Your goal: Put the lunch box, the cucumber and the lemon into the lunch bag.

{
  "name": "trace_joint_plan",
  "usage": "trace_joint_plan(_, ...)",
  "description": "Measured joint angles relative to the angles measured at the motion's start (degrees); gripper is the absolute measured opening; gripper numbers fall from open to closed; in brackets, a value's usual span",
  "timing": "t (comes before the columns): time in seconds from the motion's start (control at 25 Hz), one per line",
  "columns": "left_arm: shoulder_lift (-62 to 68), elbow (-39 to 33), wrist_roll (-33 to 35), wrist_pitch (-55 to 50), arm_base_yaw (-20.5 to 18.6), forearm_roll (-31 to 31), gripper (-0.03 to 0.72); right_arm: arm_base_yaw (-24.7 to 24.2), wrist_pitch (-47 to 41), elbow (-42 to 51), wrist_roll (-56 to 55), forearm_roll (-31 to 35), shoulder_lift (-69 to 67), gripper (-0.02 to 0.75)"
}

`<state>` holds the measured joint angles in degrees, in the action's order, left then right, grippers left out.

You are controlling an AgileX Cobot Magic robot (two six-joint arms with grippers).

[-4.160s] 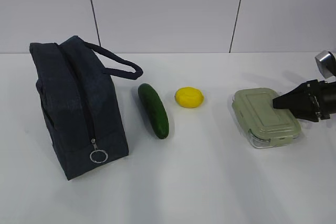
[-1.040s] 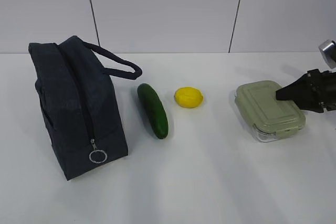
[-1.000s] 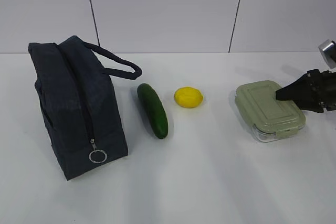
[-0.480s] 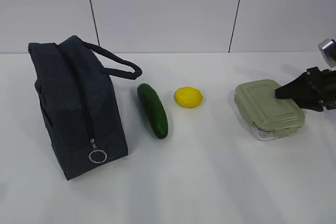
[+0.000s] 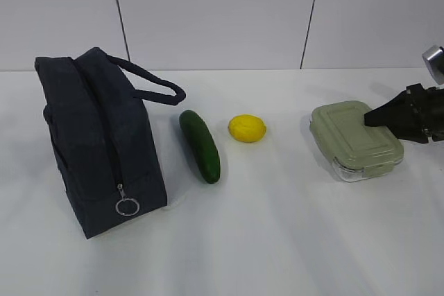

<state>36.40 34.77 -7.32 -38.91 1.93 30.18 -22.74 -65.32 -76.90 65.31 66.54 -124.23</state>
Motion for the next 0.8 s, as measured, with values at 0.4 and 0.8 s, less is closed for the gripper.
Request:
trace_joint_plan(0.4,24.6,8.5,-0.1,8.4,0.0,11.6,0.438,0.0,0.0,0.0,-0.3,1.3,0.0,0.396)
trace_joint_plan(0.8,39.4,16.2,1.5,10.5,0.0,14.7,0.412,0.0,0.0,0.0,-0.3,1.7,0.0,0.396)
